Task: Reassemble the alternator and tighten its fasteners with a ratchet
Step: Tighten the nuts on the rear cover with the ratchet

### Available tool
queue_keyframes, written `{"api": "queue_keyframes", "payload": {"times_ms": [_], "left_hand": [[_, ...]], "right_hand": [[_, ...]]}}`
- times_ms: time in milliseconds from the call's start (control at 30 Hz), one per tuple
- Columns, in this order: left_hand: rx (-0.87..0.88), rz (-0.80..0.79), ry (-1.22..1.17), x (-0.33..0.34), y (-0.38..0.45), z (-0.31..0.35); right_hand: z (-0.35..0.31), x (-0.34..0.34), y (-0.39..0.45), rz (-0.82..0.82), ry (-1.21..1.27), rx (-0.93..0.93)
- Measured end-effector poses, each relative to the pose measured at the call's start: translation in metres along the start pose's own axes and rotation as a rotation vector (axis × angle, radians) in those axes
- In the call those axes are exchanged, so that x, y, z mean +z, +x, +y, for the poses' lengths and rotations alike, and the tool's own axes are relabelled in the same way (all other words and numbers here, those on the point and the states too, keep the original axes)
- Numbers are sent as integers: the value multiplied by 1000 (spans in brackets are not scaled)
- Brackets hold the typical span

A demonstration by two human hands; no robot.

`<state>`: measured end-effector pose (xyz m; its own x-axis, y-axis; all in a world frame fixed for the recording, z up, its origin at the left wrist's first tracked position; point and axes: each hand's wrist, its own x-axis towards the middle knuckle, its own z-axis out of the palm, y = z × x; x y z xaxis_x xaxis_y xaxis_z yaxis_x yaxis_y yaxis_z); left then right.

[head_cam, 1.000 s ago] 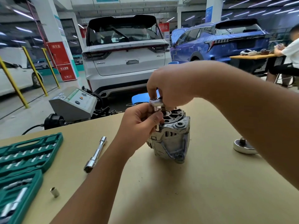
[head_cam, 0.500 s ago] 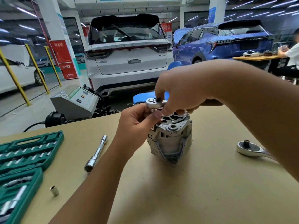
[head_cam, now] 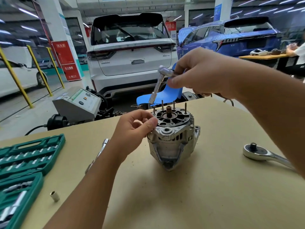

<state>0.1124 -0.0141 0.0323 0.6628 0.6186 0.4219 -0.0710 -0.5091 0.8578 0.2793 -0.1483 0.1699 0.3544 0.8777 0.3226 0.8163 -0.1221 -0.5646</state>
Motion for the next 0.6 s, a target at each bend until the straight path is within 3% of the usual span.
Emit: {"api": "queue_keyframes", "payload": {"times_ms": [100,233,300,433,533,600], "left_hand": [[154,14,162,7,-3,8],[255,-132,467,12,-9,20],[302,-79,595,8,-10,20],[291,-105,555,-12,-10,15],[299,-103,688,-22,-9,16],[244,-188,672,-30,-8,19]], "right_hand": [[9,-5,-2,29,85,34],[20,-2,-4,36,125,59],[24,4,-7,0,161,86],[30,15,-8,-64,224,80],[27,14,-4,-91,206,52],[22,9,1,-112,162,16]]}}
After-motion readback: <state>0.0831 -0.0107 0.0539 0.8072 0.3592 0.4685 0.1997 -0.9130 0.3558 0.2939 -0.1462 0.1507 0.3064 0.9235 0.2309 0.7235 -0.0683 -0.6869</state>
